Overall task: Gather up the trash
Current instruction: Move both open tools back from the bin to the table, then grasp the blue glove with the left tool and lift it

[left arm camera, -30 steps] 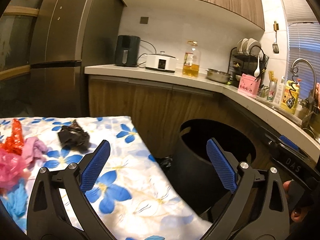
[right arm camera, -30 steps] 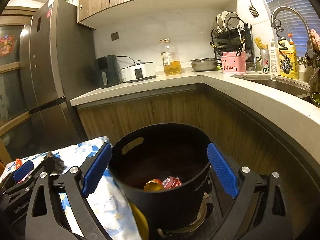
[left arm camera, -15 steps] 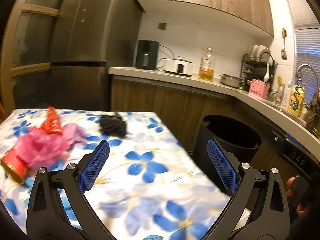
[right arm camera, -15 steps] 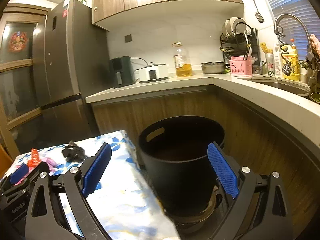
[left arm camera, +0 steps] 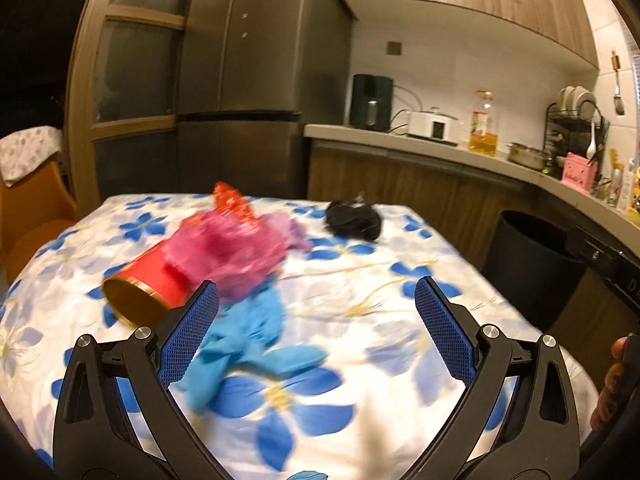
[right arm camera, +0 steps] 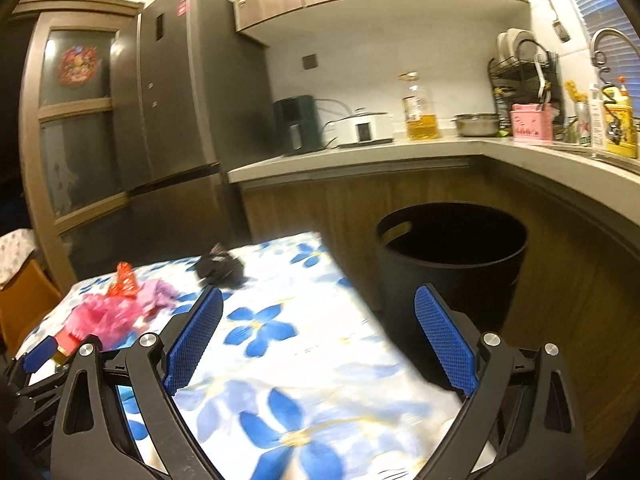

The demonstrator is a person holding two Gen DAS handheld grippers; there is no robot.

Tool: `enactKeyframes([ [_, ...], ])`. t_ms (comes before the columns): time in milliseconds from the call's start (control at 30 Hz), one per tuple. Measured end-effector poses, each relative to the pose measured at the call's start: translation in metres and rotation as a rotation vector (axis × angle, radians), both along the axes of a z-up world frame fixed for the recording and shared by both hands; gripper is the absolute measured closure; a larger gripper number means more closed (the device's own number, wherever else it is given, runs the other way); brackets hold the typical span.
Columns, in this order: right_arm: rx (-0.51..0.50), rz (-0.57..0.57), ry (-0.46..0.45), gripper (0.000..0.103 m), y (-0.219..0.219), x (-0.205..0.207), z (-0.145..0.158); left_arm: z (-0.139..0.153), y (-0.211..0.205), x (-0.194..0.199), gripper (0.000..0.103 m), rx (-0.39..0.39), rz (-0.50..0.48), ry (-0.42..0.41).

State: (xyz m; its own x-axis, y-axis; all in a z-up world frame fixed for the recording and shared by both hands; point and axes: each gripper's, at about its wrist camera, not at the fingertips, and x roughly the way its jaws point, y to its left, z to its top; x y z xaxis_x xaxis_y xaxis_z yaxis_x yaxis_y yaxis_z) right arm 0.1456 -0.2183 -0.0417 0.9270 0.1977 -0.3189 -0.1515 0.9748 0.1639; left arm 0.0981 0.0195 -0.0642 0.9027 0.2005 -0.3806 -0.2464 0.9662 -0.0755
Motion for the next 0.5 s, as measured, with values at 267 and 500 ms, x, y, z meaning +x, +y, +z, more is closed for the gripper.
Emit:
enactKeyframes([
  [267, -0.009, 0.082, 0.004, 0.010, 0.032, -0.003, -0.003, -0.023, 0.024, -0.001, 0.012, -0.001, 0.025, 0.079],
  [500, -0.008, 0.101, 0.013, 0.010, 0.043, 0.003, -0.006, -0.039, 0.032, 0.013, 0.044, -0.038, 0.003, 0.165],
])
